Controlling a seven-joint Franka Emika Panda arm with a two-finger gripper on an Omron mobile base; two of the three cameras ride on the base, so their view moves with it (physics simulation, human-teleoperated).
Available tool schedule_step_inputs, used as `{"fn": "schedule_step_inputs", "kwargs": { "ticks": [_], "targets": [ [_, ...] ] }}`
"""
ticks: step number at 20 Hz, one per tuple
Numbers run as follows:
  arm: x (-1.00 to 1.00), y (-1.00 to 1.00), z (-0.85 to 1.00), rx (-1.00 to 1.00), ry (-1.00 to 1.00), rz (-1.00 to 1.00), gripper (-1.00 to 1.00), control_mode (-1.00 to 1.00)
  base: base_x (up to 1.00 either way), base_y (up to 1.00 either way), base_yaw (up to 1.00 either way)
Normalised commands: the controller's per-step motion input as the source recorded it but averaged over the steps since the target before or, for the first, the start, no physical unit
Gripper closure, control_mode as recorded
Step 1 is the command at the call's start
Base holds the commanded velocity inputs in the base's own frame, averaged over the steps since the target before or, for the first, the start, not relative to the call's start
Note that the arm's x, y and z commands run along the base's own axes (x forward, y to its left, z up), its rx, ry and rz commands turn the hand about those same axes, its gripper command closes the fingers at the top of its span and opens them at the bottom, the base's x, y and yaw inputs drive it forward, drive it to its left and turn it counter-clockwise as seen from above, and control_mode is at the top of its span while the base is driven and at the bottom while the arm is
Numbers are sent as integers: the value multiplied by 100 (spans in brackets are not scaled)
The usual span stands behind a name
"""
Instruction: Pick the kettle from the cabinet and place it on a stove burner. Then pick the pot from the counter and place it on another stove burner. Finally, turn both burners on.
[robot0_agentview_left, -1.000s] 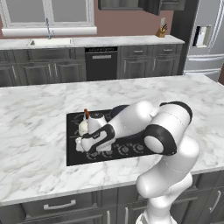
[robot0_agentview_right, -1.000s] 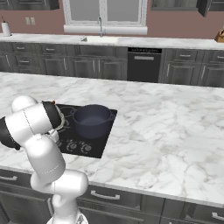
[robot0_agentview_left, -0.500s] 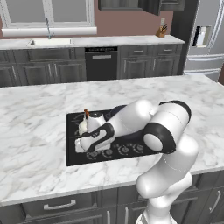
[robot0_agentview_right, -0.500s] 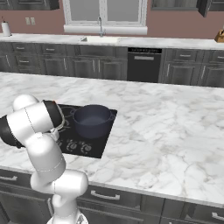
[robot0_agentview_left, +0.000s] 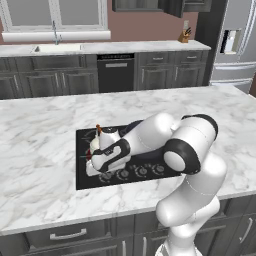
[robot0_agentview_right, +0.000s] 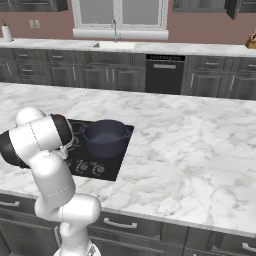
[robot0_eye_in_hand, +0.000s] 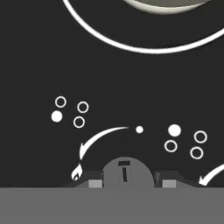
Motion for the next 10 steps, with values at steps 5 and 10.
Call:
{"fn": "schedule_step_inputs", "kwargs": {
  "ticks": [5,10],
  "targets": [
    [-34,3,-28,-2,-1,18,100,-100,0,0,0],
    [-28,1,-26,-3,-2,19,100,-100,0,0,0]
  ]
}}
